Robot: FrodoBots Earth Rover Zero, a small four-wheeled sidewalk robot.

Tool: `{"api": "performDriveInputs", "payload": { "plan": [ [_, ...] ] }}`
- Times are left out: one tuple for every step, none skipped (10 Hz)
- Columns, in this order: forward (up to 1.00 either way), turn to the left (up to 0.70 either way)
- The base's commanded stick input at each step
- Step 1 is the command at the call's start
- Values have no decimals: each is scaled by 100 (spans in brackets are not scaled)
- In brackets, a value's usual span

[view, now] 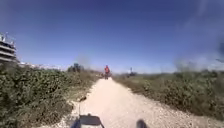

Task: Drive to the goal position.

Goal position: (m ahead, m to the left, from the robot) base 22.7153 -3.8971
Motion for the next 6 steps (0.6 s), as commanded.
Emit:
{"api": "performDriveInputs", "payload": {
  "plan": [
    [44, 0],
    [44, 0],
    [44, 0],
    [44, 0],
    [44, 0],
    [44, -40]
  ]
}}
